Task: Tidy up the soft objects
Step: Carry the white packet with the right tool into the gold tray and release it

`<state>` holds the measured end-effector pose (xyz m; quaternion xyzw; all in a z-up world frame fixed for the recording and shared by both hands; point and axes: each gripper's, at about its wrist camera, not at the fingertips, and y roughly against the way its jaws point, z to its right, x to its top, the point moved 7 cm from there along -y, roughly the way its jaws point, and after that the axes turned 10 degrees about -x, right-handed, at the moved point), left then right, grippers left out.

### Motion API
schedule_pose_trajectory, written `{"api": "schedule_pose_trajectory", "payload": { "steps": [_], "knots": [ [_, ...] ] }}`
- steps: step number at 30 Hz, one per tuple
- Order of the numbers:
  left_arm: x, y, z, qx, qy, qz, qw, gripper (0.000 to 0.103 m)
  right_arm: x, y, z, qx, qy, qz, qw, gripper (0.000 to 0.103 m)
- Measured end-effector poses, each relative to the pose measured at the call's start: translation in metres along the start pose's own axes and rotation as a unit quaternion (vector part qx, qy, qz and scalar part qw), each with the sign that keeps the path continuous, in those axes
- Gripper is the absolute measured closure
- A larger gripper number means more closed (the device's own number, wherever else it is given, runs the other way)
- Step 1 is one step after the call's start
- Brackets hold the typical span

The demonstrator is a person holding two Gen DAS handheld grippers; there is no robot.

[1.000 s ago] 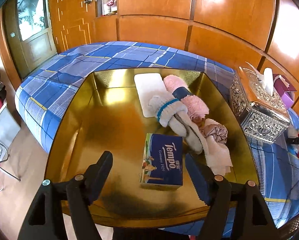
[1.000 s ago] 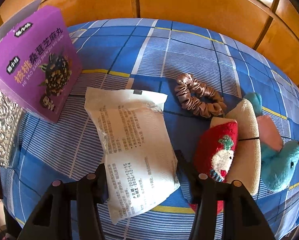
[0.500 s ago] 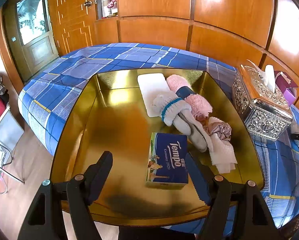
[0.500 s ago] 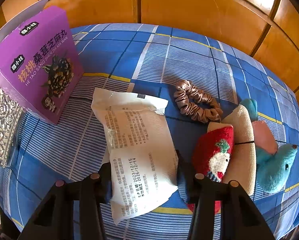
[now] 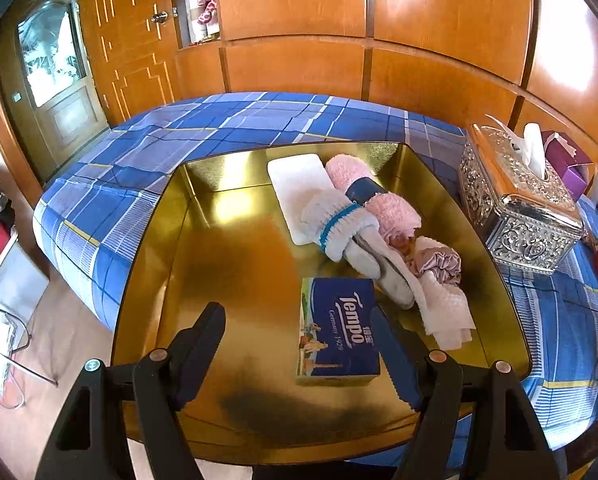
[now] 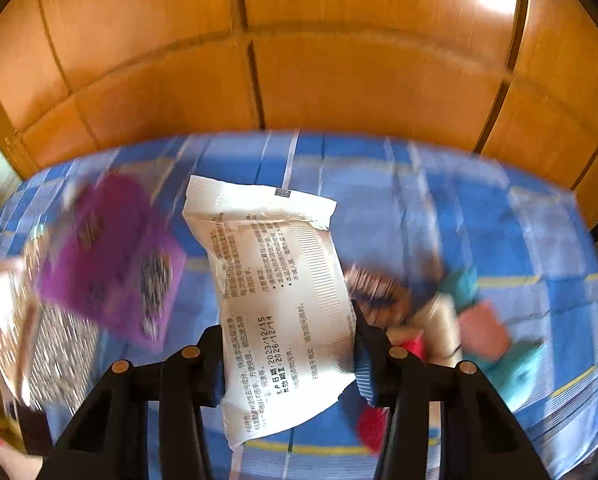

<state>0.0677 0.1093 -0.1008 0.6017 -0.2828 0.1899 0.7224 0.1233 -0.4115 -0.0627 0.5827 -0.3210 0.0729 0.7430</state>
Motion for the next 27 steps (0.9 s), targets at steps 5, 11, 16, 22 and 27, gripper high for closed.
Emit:
{"api": "schedule_pose_trajectory", "payload": {
  "steps": [5,11,16,22,27],
  "knots": [
    [0.003,-0.004,-0.006,-0.001,-0.005,-0.010,0.9999,0.027,0.067,0.036,-0.013,-0.034,0.007,0.051,0.998,0.055],
    [0.006,-0.003,-0.019,0.007,0.008,-0.002,0.9999,0.027,0.131,0.122,-0.083,0.020,0.046,0.156,0.987,0.055],
    [0.006,-0.002,-0.037,0.019,0.034,0.007,0.9992,0.027,0.098,0.202,-0.192,0.143,0.169,0.217,0.951,0.055],
    [0.012,0.007,-0.059,0.031,0.066,0.029,0.9969,0.027,-0.016,0.211,-0.299,0.248,0.314,0.153,0.904,0.055],
    [0.016,0.014,-0.071,0.038,0.082,0.043,0.9950,0.028,-0.108,0.172,-0.356,0.283,0.368,0.058,0.884,0.055]
  ]
}}
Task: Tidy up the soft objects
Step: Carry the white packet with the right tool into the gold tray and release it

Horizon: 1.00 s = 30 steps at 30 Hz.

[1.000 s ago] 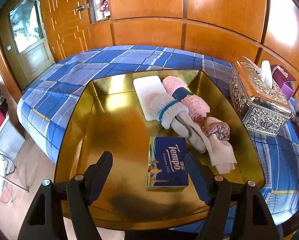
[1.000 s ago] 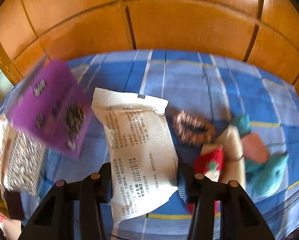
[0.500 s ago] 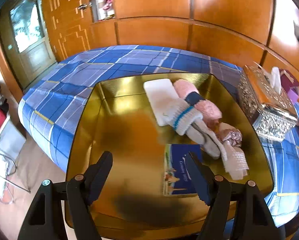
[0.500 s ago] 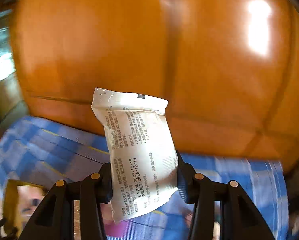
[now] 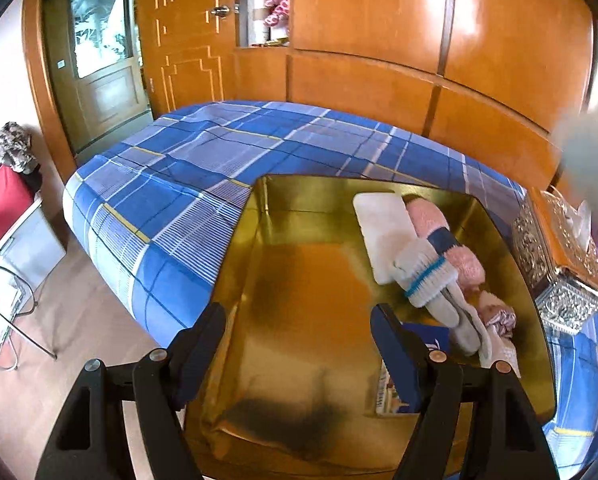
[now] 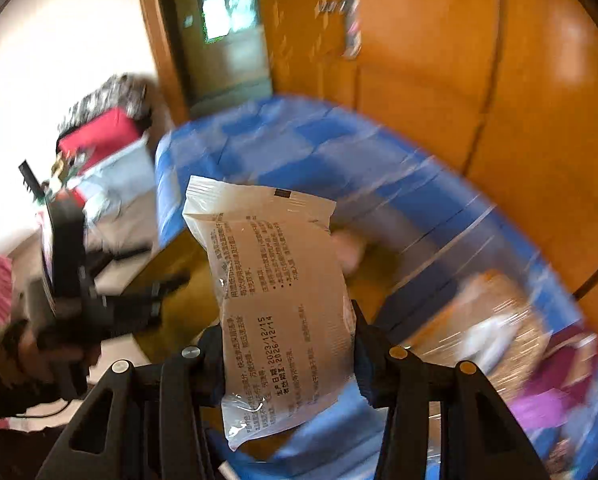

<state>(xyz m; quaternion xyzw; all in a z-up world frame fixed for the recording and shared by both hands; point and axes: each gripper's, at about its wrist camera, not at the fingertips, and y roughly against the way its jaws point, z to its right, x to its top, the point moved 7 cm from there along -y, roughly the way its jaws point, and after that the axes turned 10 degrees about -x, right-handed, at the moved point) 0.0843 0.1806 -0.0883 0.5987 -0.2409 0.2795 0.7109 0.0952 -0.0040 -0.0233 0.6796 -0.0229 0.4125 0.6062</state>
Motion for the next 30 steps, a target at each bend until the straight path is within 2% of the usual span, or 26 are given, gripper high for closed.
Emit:
{"api": "schedule_pose_trajectory", "payload": {
  "steps": [2,5,11,14,22,27,30],
  "knots": [
    [0.001,0.001,-0.002,0.000,0.003,0.002,1.0000,0.028,-0.016,-0.027,-0.007,0.001,-0.004,-0.030,1.000,0.055],
    [0.002,0.003,-0.003,0.000,0.003,0.004,1.0000,0.028,-0.036,-0.052,-0.028,-0.031,0.029,-0.048,0.998,0.054],
    [0.000,0.001,-0.002,-0.002,0.004,0.001,1.0000,0.027,-0.067,-0.072,-0.046,-0.035,0.068,-0.082,0.994,0.053],
    [-0.001,0.001,0.000,-0.002,0.003,0.000,1.0000,0.026,-0.070,-0.073,-0.040,-0.048,0.072,-0.088,0.992,0.053],
    [-0.005,-0.001,0.005,-0.005,-0.003,-0.006,1.0000,0.025,-0.064,-0.045,-0.037,-0.016,0.059,-0.065,0.996,0.048],
    [-0.004,0.001,0.008,-0.007,-0.006,-0.002,1.0000,0.025,-0.061,-0.050,-0.037,-0.012,0.042,-0.071,0.997,0.048],
    [-0.002,0.003,0.007,-0.007,-0.005,0.002,1.0000,0.023,-0.063,-0.042,-0.041,0.008,0.035,-0.068,0.997,0.048]
  ]
}}
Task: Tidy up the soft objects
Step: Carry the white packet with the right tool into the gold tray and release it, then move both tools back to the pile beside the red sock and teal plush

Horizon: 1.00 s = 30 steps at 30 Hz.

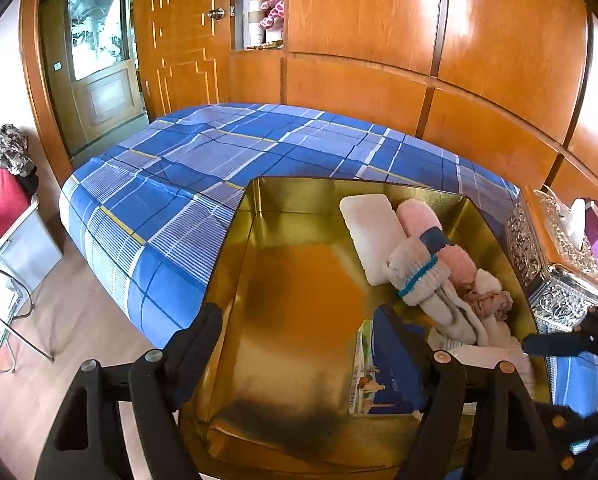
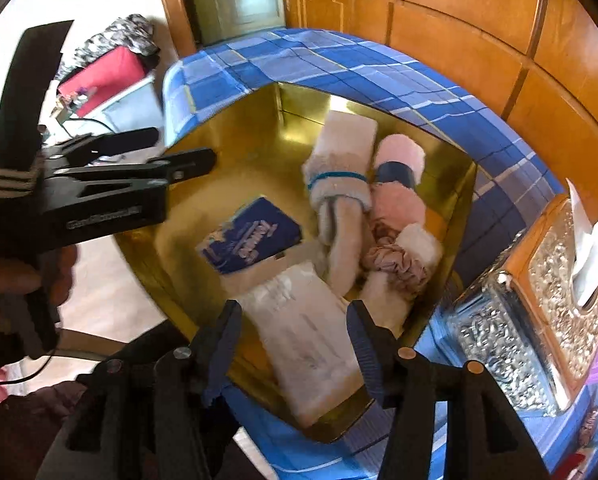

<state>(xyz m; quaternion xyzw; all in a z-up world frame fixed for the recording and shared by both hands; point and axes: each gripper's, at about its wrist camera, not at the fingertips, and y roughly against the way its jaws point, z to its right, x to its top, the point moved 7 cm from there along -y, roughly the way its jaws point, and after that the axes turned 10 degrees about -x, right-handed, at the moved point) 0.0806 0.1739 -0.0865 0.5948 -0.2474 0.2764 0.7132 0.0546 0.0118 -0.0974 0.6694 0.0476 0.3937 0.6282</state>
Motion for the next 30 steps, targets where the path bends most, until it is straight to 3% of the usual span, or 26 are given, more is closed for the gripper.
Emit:
{"api": "schedule_pose_trajectory", "payload": {
  "steps": [2,9,23,30],
  "knots": [
    [-0.001,-0.001,-0.001,0.000,0.002,-0.001,1.0000,0.023,-0.002,0.001,-0.005,0.008,0.005,0.002,1.000,0.048],
    [0.000,0.002,0.005,0.003,-0.013,0.005,0.9999,0.021,-0.009,-0.014,0.002,-0.027,-0.013,-0.002,1.000,0.051],
    [-0.006,0.001,0.025,-0.002,-0.046,0.004,0.9989,0.020,-0.013,0.036,0.046,-0.069,-0.070,0.066,0.993,0.051],
    [-0.007,0.003,0.038,-0.013,-0.071,0.007,0.9973,0.021,-0.029,0.074,0.082,-0.087,-0.113,0.105,0.984,0.051]
  ]
}}
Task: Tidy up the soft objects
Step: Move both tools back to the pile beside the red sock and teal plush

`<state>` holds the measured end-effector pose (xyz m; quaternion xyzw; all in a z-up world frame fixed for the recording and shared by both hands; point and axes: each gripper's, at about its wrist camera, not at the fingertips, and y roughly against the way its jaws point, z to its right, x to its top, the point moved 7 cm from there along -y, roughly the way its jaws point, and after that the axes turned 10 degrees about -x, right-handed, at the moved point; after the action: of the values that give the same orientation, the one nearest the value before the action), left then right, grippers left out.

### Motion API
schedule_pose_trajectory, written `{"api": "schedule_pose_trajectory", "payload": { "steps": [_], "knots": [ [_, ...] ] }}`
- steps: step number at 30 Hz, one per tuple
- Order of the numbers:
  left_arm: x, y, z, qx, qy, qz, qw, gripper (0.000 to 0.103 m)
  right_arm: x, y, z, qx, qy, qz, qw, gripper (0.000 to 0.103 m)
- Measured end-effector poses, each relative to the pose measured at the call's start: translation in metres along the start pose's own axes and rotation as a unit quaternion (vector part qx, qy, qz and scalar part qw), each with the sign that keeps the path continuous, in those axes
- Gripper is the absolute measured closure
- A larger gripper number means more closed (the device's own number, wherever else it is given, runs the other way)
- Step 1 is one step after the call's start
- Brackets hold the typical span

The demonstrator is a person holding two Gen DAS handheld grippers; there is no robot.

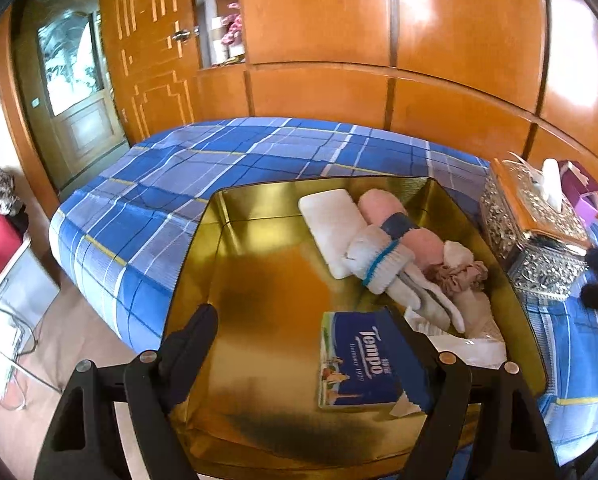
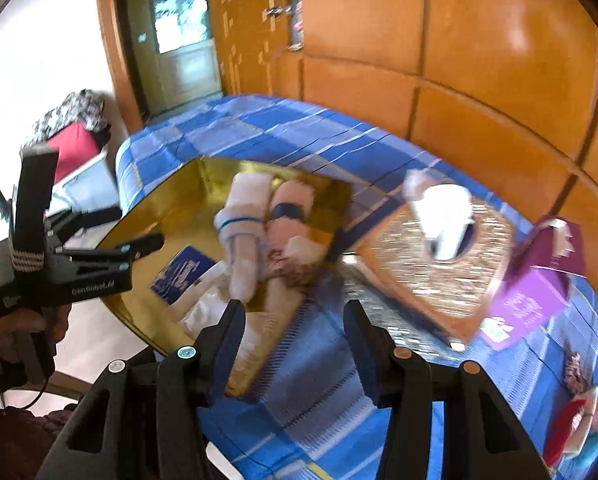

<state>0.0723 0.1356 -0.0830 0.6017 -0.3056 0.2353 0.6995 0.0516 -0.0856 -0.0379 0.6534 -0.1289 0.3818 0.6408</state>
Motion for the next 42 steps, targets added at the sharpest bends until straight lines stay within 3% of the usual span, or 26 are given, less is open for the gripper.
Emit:
{"api": "schedule_pose_trajectory", "payload": {
  "steps": [8,13,17,19,22,24,29,31,32,35,42],
  "knots": [
    [0.004,0.007,0.023,-0.008,-0.041,0.011,0.9990,0.021,-0.005,0.044,0.095,-0.047,-0.096,0.036,0.994,0.051],
    [0.009,0.016,0.039,-0.027,-0.054,0.018,0.9980,0.021,-0.020,0.066,0.174,-0.103,-0.191,0.051,0.975,0.051],
    [0.020,0.035,0.066,-0.091,-0.072,0.034,0.9927,0.021,-0.043,0.080,0.238,-0.144,-0.276,0.058,0.949,0.051],
    [0.027,0.044,0.086,-0.123,-0.091,0.041,0.9874,0.021,-0.058,0.084,0.275,-0.157,-0.329,0.059,0.929,0.051],
    [0.037,0.057,0.118,-0.153,-0.125,0.053,0.9788,0.021,-0.090,0.091,0.329,-0.202,-0.399,0.055,0.893,0.051],
    [0.045,0.062,0.140,-0.170,-0.148,0.061,0.9725,0.021,-0.117,0.093,0.364,-0.242,-0.443,0.043,0.862,0.051],
    [0.055,0.061,0.189,-0.212,-0.183,0.042,0.9592,0.021,-0.186,0.094,0.411,-0.296,-0.534,0.028,0.792,0.051],
    [0.060,0.058,0.216,-0.235,-0.201,0.027,0.9507,0.021,-0.206,0.088,0.417,-0.289,-0.570,0.003,0.769,0.051],
    [0.061,0.057,0.227,-0.244,-0.209,0.021,0.9468,0.022,-0.212,0.089,0.421,-0.264,-0.598,0.017,0.756,0.051],
    [0.063,0.050,0.267,-0.270,-0.234,0.001,0.9341,0.026,-0.219,0.095,0.425,-0.275,-0.602,0.012,0.750,0.051],
    [0.050,0.026,0.370,-0.308,-0.316,-0.051,0.8962,0.037,-0.223,0.087,0.421,-0.222,-0.629,0.013,0.745,0.051]
  ]
}}
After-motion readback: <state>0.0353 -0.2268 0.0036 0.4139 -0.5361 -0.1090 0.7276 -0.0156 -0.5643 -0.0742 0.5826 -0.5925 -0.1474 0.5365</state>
